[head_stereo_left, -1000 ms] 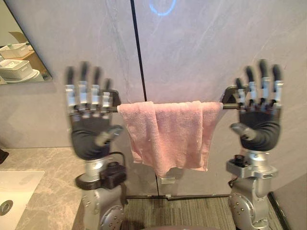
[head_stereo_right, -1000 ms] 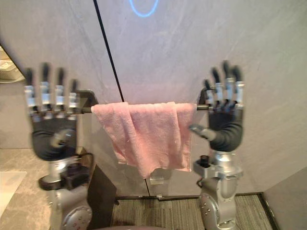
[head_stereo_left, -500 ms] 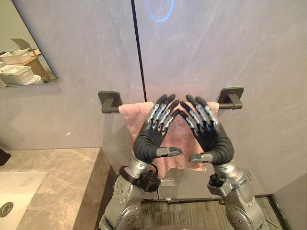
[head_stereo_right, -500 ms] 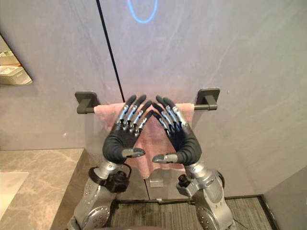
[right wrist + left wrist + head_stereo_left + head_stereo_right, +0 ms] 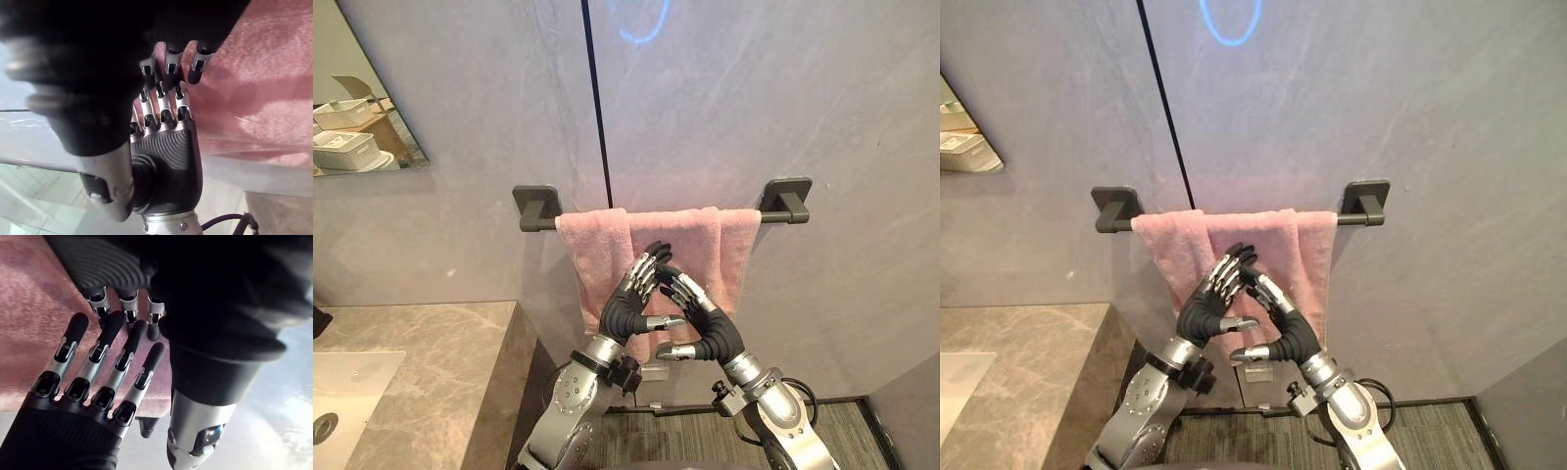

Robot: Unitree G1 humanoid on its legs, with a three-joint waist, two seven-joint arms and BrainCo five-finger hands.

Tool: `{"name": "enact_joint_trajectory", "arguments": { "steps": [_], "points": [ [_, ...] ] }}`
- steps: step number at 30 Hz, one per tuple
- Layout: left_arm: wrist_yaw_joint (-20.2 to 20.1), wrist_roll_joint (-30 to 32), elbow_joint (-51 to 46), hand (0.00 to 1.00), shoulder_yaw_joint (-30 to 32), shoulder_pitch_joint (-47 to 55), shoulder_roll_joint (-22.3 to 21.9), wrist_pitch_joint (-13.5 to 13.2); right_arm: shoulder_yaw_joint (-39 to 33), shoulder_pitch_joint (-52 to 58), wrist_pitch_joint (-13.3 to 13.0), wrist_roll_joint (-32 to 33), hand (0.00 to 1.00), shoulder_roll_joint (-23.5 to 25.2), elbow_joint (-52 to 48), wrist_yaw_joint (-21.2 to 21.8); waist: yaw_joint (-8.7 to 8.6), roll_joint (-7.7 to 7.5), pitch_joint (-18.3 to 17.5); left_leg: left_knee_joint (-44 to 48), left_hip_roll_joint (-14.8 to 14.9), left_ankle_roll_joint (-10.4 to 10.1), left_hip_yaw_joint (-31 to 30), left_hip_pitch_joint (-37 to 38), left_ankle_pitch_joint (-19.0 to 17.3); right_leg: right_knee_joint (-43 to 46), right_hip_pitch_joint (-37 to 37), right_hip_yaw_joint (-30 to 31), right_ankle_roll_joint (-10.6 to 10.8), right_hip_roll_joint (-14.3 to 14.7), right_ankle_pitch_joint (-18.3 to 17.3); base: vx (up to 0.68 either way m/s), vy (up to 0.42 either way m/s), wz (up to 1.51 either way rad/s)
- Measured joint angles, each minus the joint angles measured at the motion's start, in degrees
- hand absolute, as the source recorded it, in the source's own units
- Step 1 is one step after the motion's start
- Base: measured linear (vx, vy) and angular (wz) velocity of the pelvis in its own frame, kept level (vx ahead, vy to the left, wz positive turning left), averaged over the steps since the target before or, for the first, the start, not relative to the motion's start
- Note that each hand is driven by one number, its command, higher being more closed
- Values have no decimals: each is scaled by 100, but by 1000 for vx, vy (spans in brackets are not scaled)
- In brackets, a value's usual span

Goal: Organize washtable

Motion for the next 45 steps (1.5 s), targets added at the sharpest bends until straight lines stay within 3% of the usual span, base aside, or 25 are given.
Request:
{"name": "enact_joint_trajectory", "arguments": {
  "steps": [7,9,12,21,34,45],
  "points": [
    [138,465,341,0,264,-1,-238,90,-120,-7,93,-595,0,284,354,-266,9,-51,5,-13,-2,0,-17,-70,0,-11,-60,-18,4,-2,-5,0,0,0],
    [276,531,341,0,633,-56,-480,-9,-423,91,328,-715,0,367,765,-400,38,-76,-4,-12,-5,-1,-24,-144,1,-10,-133,-23,5,-3,-5,0,0,0],
    [409,547,361,0,860,-72,-481,-51,-756,122,417,-757,0,368,859,-554,32,-69,-9,-32,-10,-1,-27,-183,1,-32,-175,-24,11,-4,-9,0,0,0],
    [631,653,749,0,1175,-291,-606,-143,-1020,-142,474,-675,0,592,1091,-635,-6,-73,-12,-47,-10,1,-55,-245,2,-106,-194,-46,2,0,2,-3,-3,0],
    [632,628,1204,0,1311,-423,-718,-251,-1283,-436,485,-457,0,741,1696,-842,-8,-112,-32,-59,-8,-5,-122,-312,27,-146,-215,-76,-2,-14,12,-31,-21,2],
    [612,298,1366,0,1512,-310,-891,-195,-2113,-442,490,-292,0,1133,1747,-1221,-5,-196,-21,-91,-18,3,-156,-406,77,-144,-302,-174,-6,-16,40,-22,-17,1]
  ]
}}
